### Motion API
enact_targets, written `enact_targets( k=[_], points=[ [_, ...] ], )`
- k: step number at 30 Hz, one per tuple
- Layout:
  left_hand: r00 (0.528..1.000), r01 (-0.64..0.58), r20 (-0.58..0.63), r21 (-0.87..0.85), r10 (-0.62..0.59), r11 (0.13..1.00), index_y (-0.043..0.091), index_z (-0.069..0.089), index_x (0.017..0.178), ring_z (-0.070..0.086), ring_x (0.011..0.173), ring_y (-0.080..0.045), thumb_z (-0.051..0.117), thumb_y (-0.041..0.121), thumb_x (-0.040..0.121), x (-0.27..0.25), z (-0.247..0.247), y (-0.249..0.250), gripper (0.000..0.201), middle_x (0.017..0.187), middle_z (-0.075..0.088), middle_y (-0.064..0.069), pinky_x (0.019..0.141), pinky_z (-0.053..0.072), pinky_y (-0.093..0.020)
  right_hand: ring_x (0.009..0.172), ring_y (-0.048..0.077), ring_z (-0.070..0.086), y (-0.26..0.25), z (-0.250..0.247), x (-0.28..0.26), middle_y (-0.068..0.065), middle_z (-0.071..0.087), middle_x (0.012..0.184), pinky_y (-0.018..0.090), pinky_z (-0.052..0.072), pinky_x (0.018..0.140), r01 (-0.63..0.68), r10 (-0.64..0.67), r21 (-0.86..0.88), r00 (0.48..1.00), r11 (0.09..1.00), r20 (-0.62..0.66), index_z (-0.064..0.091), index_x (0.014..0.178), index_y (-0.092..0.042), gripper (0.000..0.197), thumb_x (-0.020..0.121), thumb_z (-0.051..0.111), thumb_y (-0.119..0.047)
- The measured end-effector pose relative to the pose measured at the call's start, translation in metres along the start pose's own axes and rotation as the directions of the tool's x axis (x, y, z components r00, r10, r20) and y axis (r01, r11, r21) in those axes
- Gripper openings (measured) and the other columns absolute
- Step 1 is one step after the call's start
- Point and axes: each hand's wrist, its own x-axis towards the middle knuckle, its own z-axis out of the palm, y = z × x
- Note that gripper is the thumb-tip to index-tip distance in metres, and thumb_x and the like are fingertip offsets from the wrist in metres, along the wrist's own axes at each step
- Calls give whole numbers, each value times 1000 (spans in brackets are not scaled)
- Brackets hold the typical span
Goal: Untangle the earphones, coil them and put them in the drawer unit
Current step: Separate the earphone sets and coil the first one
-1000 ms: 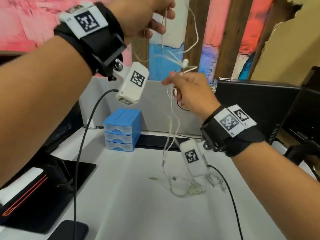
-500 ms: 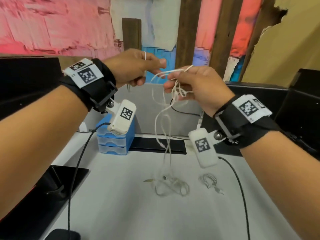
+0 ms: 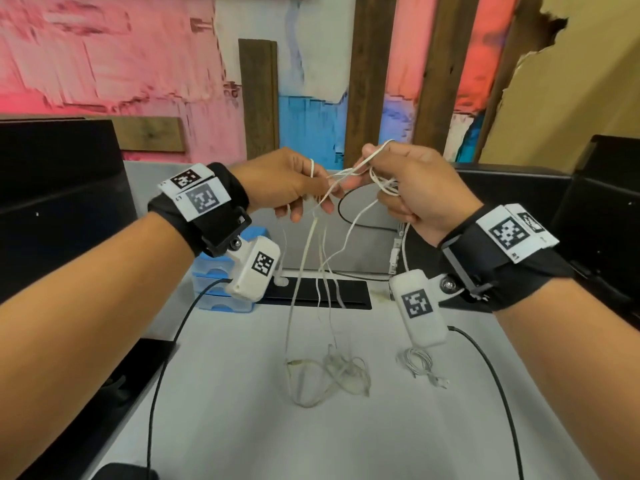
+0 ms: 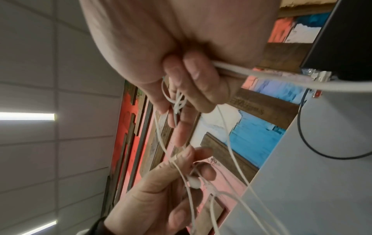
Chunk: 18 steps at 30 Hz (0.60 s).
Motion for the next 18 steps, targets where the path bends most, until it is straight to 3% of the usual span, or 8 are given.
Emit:
enact_targets(
  k=[2, 4, 8, 12, 15, 18],
  points=[
    [998, -8, -67, 135, 17, 991, 19, 76, 96, 57, 46, -7, 62, 30, 95, 0, -3, 1, 18, 90, 76, 5, 44, 43, -21, 36, 10, 25, 4, -3, -3, 17, 75, 91, 17, 20, 34, -33, 32, -59, 999, 998, -12, 65, 96, 0, 21, 97, 53, -16],
    [991, -16, -128, 237, 47, 971, 19, 77, 87, 58, 47, -5, 67, 37, 89, 1, -6, 5, 21, 78, 75, 7, 46, 45, -21, 41, 12, 26, 9, -3, -5, 16, 75, 90, 19, 20, 35, -43, 41, -125, 999, 991, -16, 65, 101, 6, 21, 94, 57, -11],
    [986, -37, -143, 275, 79, 961, 18, 77, 84, 55, 47, -4, 72, 42, 83, 2, -9, 19, 24, 71, 71, 3, 47, 44, -20, 40, 8, 35, 20, 2, -9, 9, 71, 75, 18, 28, 36, -44, 38, -182, 999, 982, -37, 63, 104, 6, 24, 88, 68, -10],
    [983, -64, -150, 284, 110, 957, 17, 77, 82, 51, 43, -2, 74, 40, 81, 2, -14, 31, 23, 66, 69, 6, 46, 42, -16, 40, 6, 46, 29, 4, -9, 9, 73, 82, 17, 37, 36, -66, 52, -230, 997, 971, -64, 65, 105, -2, 27, 89, 70, -23],
    [980, -70, -160, 290, 120, 954, 16, 76, 78, 49, 42, -1, 73, 39, 82, 2, -19, 37, 24, 61, 67, 8, 45, 42, -14, 53, 13, 56, 33, 1, -9, 11, 72, 85, 19, 44, 45, -73, 55, -245, 995, 967, -77, 66, 103, 0, 26, 93, 65, -24],
    [972, -81, -190, 297, 142, 952, 18, 75, 77, 52, 49, -4, 72, 42, 82, 2, -25, 42, 24, 59, 67, 10, 52, 46, -19, 70, 14, 60, 36, -4, -7, 13, 72, 91, 18, 48, 56, -78, 50, -274, 993, 959, -107, 68, 96, -2, 15, 94, 61, -15]
  ],
)
